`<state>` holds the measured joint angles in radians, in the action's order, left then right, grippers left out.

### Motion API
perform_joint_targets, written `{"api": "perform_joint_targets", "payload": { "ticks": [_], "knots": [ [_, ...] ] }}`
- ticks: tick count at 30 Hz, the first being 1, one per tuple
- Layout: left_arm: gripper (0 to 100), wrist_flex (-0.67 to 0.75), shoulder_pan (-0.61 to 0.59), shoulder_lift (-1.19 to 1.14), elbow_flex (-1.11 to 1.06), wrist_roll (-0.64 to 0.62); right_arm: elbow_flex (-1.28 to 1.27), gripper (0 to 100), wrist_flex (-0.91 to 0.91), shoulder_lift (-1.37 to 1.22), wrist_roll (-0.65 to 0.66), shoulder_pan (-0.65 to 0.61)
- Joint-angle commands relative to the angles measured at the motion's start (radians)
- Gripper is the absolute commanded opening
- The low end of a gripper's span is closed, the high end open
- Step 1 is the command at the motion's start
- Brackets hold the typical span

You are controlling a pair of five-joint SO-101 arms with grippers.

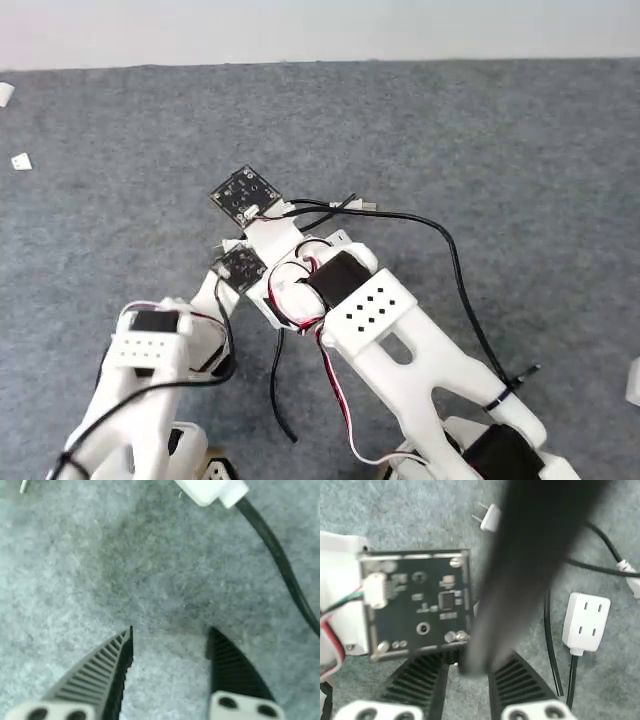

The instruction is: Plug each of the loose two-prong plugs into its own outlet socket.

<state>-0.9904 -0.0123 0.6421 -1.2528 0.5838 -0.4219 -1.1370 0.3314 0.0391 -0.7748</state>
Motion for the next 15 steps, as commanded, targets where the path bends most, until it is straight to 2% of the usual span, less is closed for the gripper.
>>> {"api": "perform_joint_targets", "payload": {
  "ticks": [1,4,7,11,15],
  "knots": [
    [28,0.017,0.015,0.035,0.008,-0.017,0.032,0.8,0.019,0.005,-0.012,0.008],
    [27,0.034,0.006,-0.014,0.038,-0.038,0.02,0.8,0.024,0.005,-0.026,0.013],
    [27,0.109,-0.017,-0.057,0.045,-0.144,-0.025,0.8,0.084,0.005,-0.089,0.031],
    [27,0.198,-0.06,-0.06,0.042,-0.275,-0.118,0.8,0.234,0.005,-0.267,0.102],
    [27,0.281,-0.092,-0.04,0.025,-0.414,-0.169,0.8,0.36,0.007,-0.347,0.163]
  ]
}}
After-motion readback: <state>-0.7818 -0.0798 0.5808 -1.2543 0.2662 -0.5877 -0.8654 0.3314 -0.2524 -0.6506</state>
